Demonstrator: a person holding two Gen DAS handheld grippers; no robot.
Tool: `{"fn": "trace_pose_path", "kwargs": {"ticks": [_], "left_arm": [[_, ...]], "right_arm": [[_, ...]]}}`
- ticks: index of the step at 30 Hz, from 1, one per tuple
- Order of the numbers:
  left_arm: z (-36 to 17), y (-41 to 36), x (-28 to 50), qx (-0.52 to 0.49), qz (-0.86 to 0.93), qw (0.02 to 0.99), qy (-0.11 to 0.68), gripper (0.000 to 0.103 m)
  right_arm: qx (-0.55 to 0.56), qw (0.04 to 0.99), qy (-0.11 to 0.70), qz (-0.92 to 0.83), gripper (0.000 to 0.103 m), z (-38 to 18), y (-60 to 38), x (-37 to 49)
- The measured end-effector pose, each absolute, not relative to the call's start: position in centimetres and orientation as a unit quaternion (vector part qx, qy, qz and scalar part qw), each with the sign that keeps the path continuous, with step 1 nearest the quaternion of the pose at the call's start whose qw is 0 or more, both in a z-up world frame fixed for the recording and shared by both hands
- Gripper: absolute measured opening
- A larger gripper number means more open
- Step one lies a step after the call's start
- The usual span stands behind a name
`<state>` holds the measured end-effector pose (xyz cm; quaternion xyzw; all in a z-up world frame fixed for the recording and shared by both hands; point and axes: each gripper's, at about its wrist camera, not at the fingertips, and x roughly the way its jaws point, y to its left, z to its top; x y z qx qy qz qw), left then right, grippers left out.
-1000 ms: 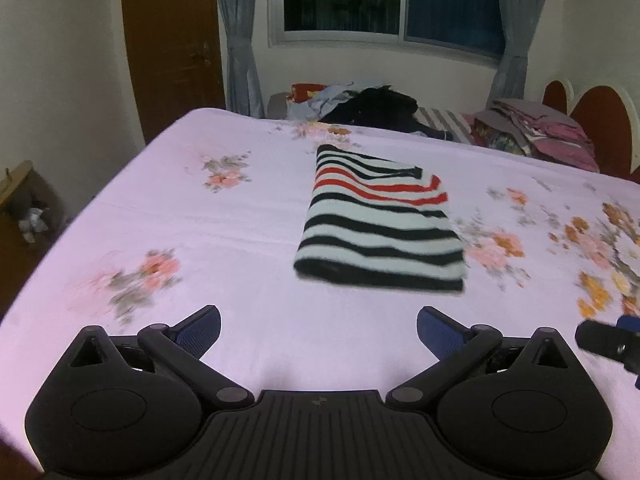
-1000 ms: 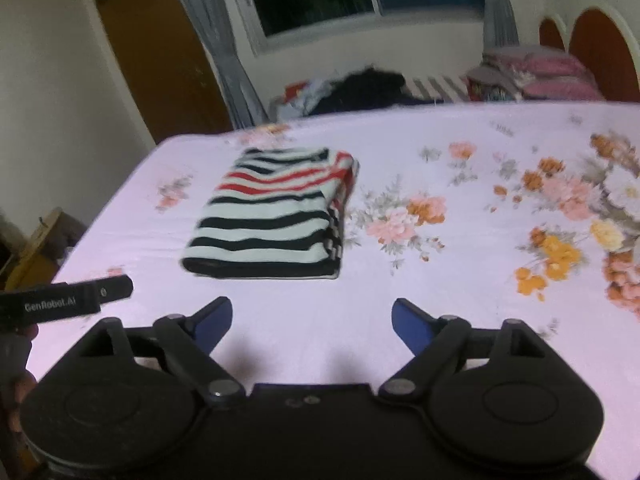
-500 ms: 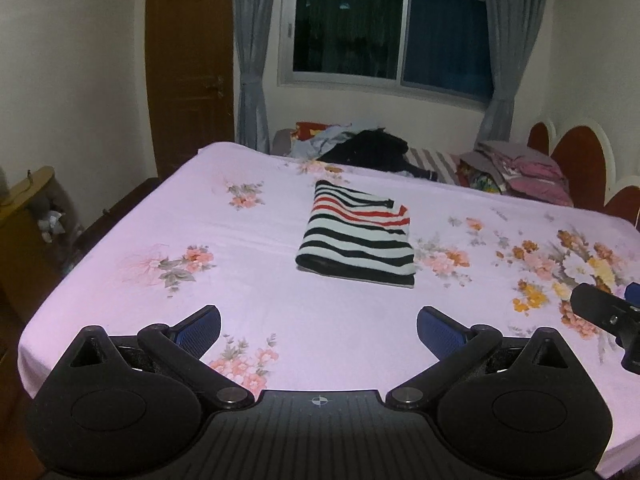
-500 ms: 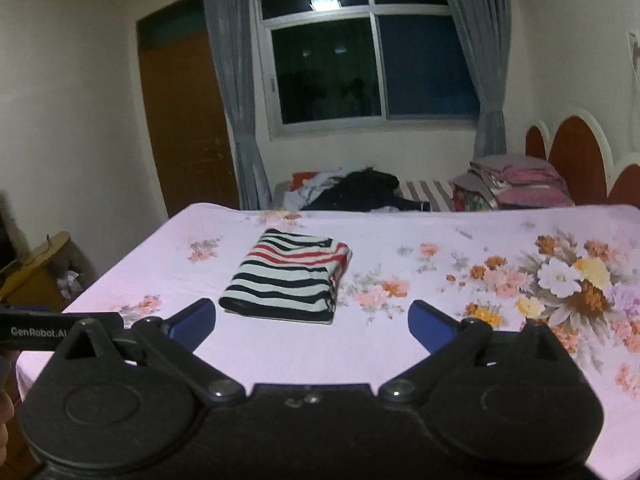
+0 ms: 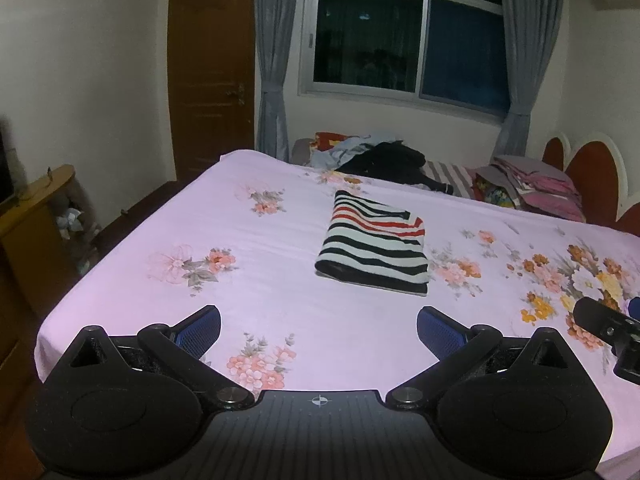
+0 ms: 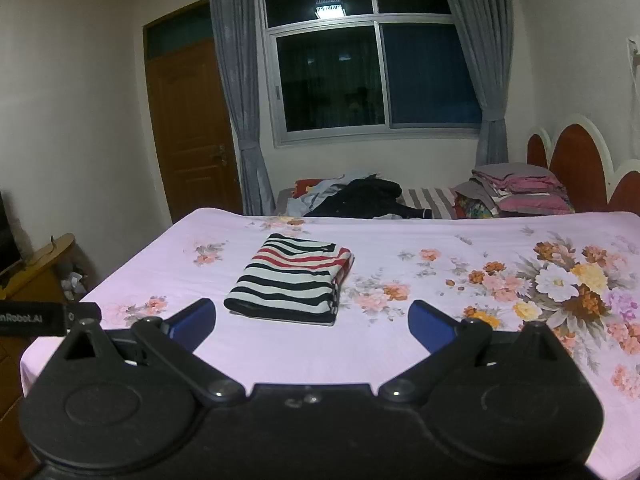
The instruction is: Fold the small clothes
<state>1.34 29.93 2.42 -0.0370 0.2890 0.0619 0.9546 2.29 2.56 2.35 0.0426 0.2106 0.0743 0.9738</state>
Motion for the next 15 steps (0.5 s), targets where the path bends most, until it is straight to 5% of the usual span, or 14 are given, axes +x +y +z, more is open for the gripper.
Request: {"fn": "trace_pose_path", "kwargs": {"ticks": [15], "left_arm": [[2.69,29.81,1.11,-0.021,0.069,0.957,0.281,0.103]], "right_arm": [[0.051,0.973,0.216,0.069,0.103,2.05,2.2,2.41]]}}
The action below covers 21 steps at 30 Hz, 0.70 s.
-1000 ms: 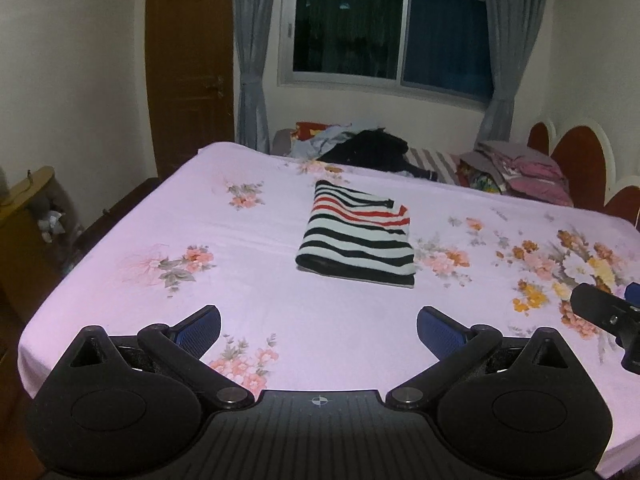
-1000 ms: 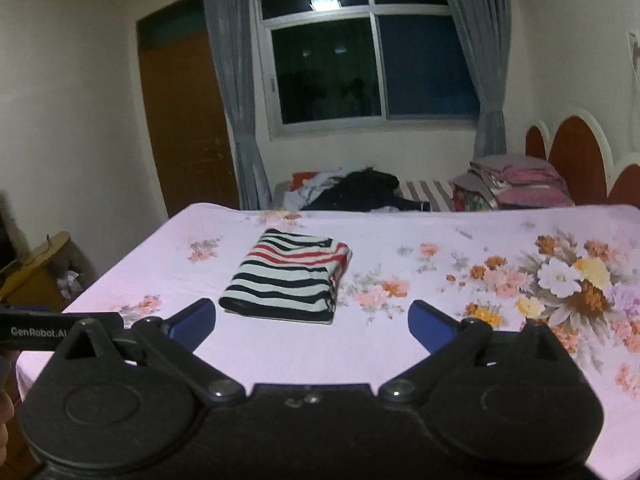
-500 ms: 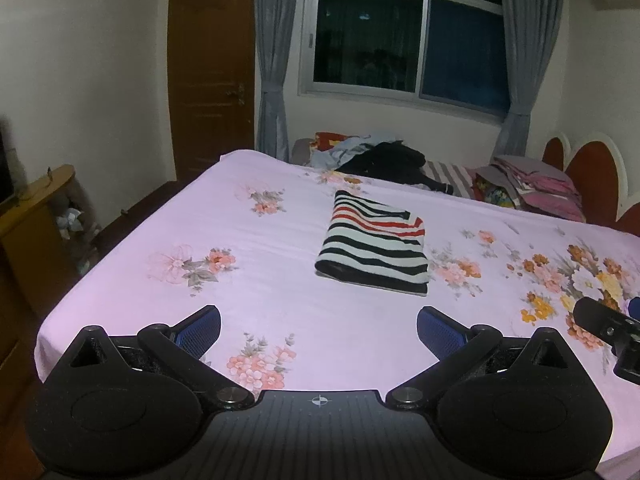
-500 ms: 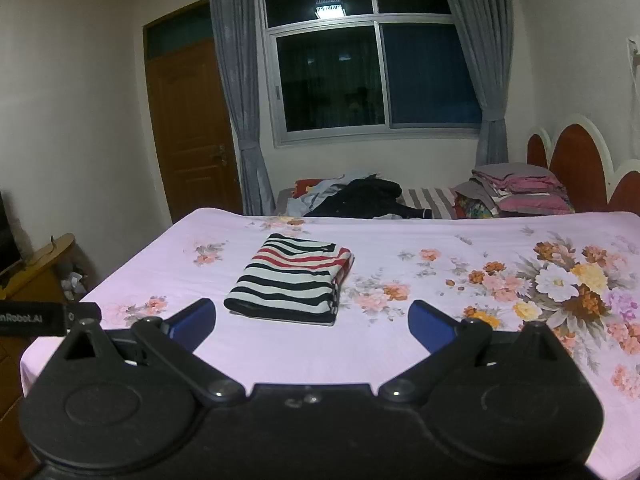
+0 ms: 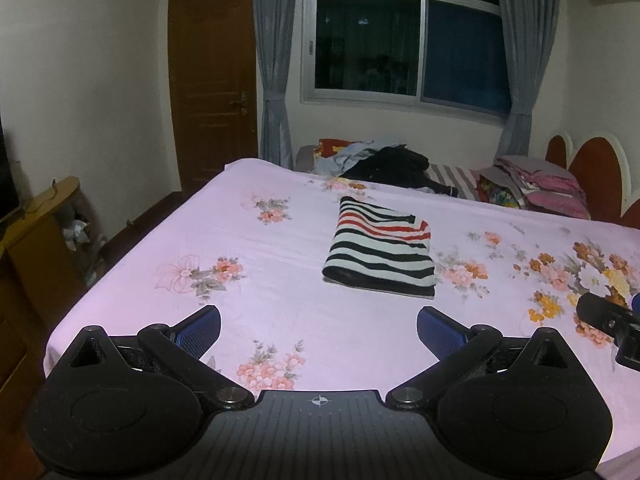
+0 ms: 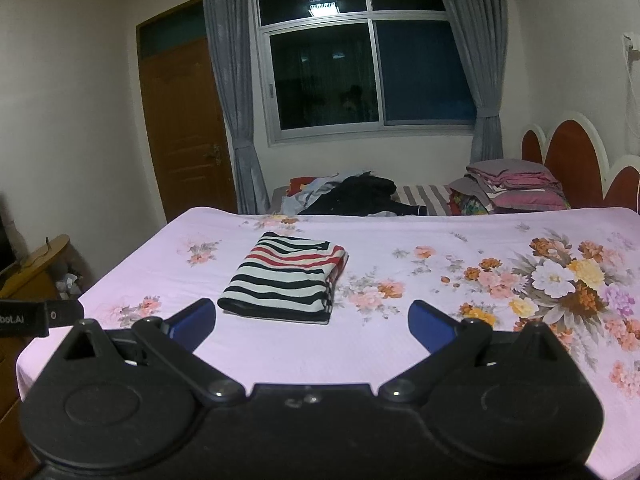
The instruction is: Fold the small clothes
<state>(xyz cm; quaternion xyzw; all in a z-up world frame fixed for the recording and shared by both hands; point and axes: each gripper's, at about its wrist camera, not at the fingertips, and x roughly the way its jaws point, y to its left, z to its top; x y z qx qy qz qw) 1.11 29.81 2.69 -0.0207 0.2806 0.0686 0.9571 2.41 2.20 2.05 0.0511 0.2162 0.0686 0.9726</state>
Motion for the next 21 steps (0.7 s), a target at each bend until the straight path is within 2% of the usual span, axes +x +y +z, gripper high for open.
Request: {"fn": "trace_pose_path", "kwargs": {"ticks": [21], "left_arm": [[2.27,29.83,1.35,-0.016,0.071,0.955,0.288,0.103]], "right_arm": [[0.054,0.971,0.221,0.078,0.103,1.75,2.07,2.32]]}}
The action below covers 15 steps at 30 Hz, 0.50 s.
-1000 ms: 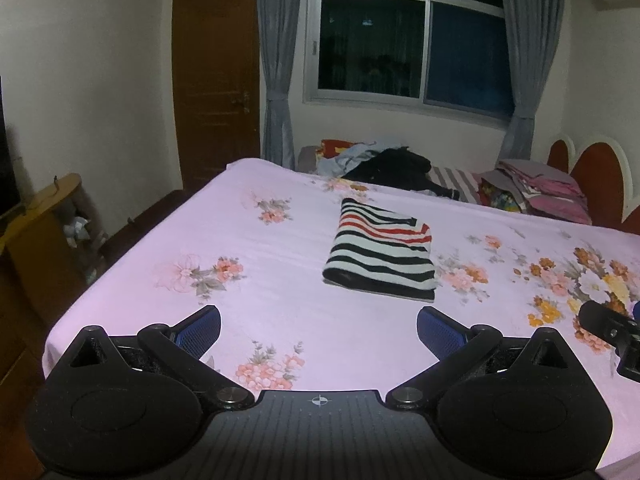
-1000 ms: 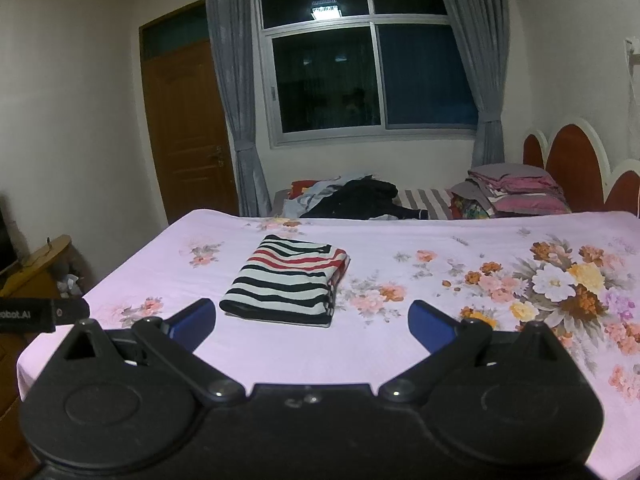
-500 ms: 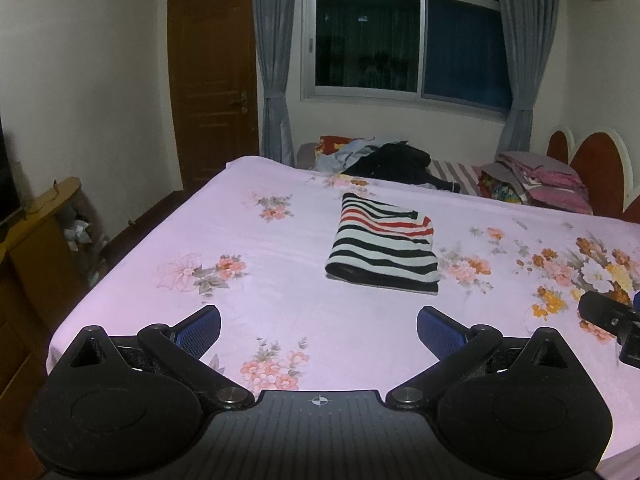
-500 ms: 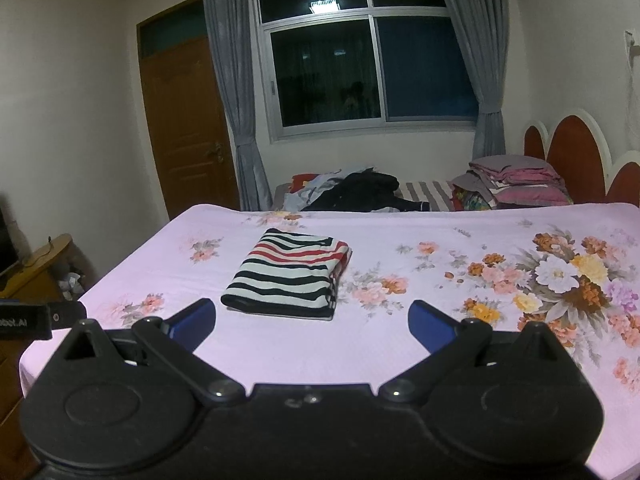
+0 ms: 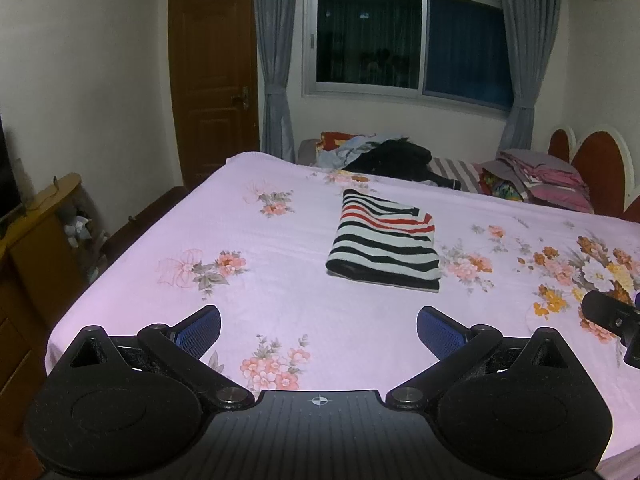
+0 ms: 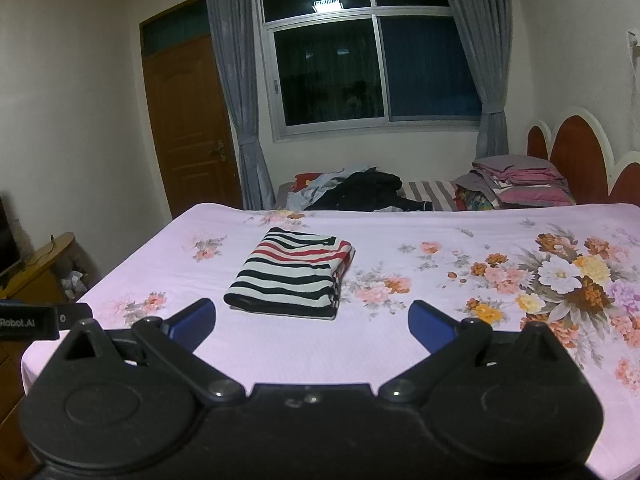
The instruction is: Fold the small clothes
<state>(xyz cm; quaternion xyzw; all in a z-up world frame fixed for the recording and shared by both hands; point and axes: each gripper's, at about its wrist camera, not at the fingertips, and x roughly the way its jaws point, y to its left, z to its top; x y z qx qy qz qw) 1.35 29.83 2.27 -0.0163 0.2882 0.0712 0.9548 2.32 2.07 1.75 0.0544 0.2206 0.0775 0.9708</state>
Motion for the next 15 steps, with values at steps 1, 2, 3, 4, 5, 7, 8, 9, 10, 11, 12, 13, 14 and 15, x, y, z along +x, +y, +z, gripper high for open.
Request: {"fn": "trace_pose_path", "kwargs": {"ticks": [1,2,3,4,5,7,8,9,10,11,12,13,14,15], "left_arm": [[2.2,29.8,1.4,-0.015,0.071,0.954,0.289,0.103],[2.2,29.8,1.4,-0.016,0.072,0.954,0.29,0.103],[2.2,29.8,1.5,-0.017,0.072,0.954,0.292,0.103],[2.2,29.8,1.5,-0.017,0.071,0.953,0.293,0.103],[2.2,29.8,1.6,-0.017,0.07,0.953,0.293,0.103],[2.2,29.8,1.8,-0.017,0.07,0.953,0.294,0.103],[2.2,29.8,1.8,-0.017,0.069,0.953,0.295,0.103],[2.2,29.8,1.9,-0.017,0.07,0.953,0.296,0.103],[2.2,29.9,2.0,-0.017,0.07,0.952,0.296,0.103],[2.1,29.8,2.1,-0.017,0.069,0.952,0.298,0.103],[2.1,29.8,2.3,-0.018,0.068,0.952,0.299,0.103],[2.0,29.8,2.5,-0.018,0.069,0.951,0.3,0.103],[2.0,29.7,2.7,-0.018,0.069,0.951,0.302,0.103],[1.9,29.7,2.9,-0.018,0.068,0.95,0.303,0.103]], "right_arm": [[0.056,0.971,0.221,0.078,0.103,1.7,2.1,2.3],[0.056,0.97,0.221,0.078,0.103,1.8,2.1,2.4],[0.055,0.971,0.221,0.078,0.103,1.8,2.0,2.4],[0.056,0.97,0.221,0.079,0.103,1.7,2.0,2.4],[0.057,0.97,0.221,0.08,0.103,1.8,2.0,2.5],[0.056,0.97,0.223,0.081,0.103,1.7,2.1,2.6],[0.056,0.97,0.224,0.08,0.103,1.7,2.1,2.6],[0.057,0.969,0.226,0.082,0.103,1.6,1.9,2.8],[0.058,0.969,0.227,0.083,0.103,1.6,1.9,2.9],[0.058,0.968,0.227,0.084,0.103,1.5,1.9,3.0],[0.06,0.968,0.228,0.084,0.103,1.4,1.9,3.1],[0.063,0.968,0.228,0.086,0.103,1.4,1.9,3.2],[0.065,0.967,0.229,0.088,0.103,1.4,1.9,3.3],[0.065,0.967,0.231,0.088,0.103,1.3,1.9,3.5]]}}
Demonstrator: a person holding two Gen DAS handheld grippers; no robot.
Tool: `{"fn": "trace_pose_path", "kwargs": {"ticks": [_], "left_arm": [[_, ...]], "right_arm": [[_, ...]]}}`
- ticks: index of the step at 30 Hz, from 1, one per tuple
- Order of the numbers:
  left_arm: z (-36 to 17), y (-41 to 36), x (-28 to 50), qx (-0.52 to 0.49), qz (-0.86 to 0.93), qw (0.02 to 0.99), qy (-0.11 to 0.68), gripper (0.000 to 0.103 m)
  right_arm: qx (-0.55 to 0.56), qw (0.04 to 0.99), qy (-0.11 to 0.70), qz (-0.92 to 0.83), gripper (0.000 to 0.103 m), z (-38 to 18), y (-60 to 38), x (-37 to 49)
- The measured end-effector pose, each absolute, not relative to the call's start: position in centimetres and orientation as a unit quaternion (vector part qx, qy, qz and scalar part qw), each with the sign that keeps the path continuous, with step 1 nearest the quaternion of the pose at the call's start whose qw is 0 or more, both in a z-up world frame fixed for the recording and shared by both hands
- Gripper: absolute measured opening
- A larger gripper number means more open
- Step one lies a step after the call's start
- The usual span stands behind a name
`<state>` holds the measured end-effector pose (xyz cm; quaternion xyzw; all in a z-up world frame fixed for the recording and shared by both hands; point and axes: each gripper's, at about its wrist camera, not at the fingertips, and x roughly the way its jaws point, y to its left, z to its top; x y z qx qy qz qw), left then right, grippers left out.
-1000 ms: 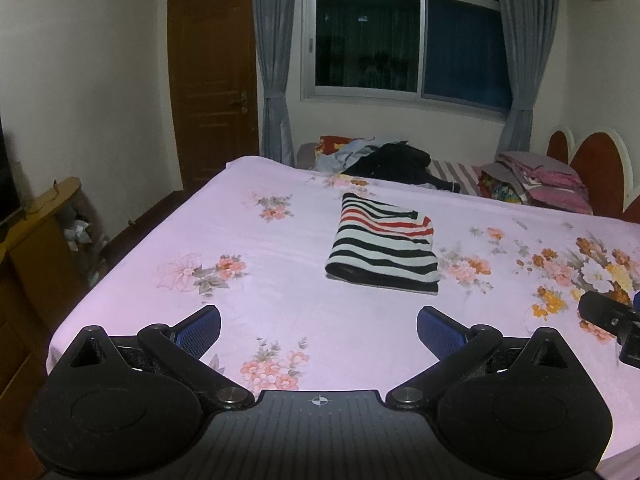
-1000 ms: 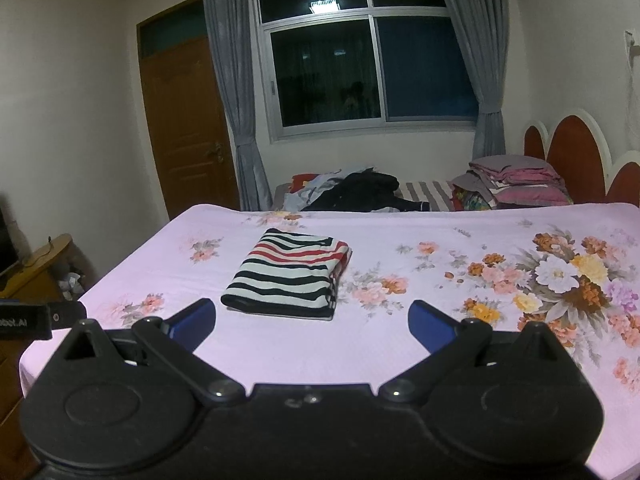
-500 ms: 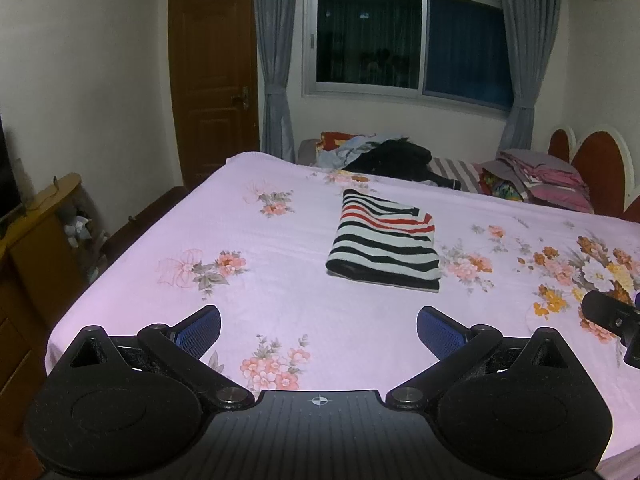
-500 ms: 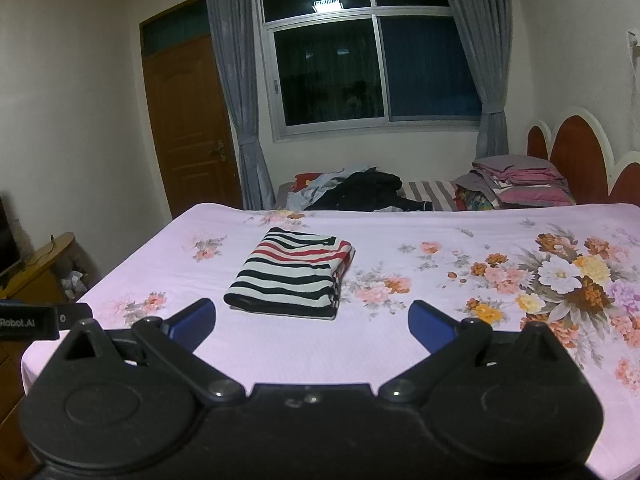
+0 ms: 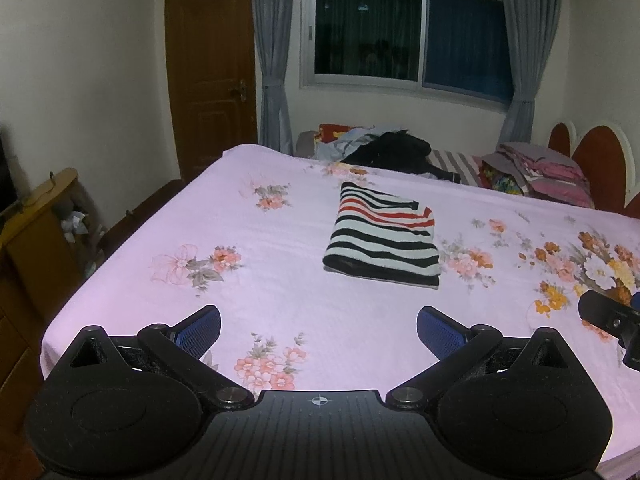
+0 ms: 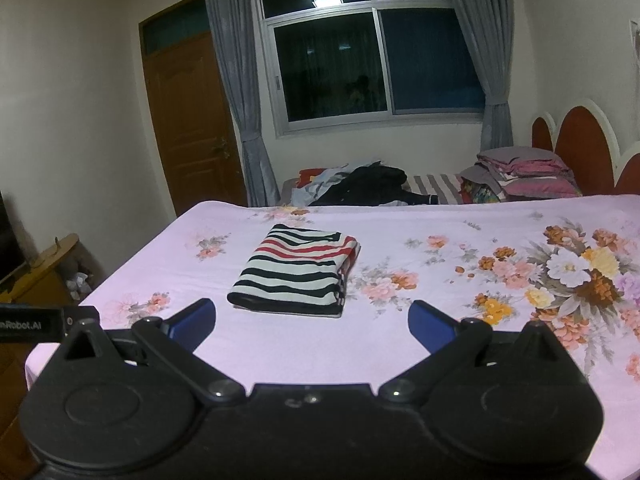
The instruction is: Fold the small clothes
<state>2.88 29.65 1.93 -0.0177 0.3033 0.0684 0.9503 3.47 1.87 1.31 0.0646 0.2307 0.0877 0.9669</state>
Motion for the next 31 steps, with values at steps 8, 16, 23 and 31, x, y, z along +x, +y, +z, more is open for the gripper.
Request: {"fn": "trace_pose_path", "kwargs": {"ticks": [8,16,23,31], "left_arm": [[1.7,29.1,4.3,-0.016,0.064,0.948,0.311,0.103],[1.4,28.7,5.9,-0.011,0.058,0.946,0.318,0.103],[1.2,28.6,6.8,-0.007,0.056,0.946,0.318,0.103],[0.0,29.1,9.6,-0.012,0.048,0.947,0.317,0.103]], "right_arm": [[0.066,0.965,0.238,0.084,0.103,0.9,1.5,4.5],[0.072,0.962,0.251,0.082,0.103,0.4,1.2,5.8],[0.078,0.96,0.255,0.083,0.103,0.1,1.2,6.8],[0.076,0.957,0.271,0.074,0.103,-1.3,0.9,8.7]]}}
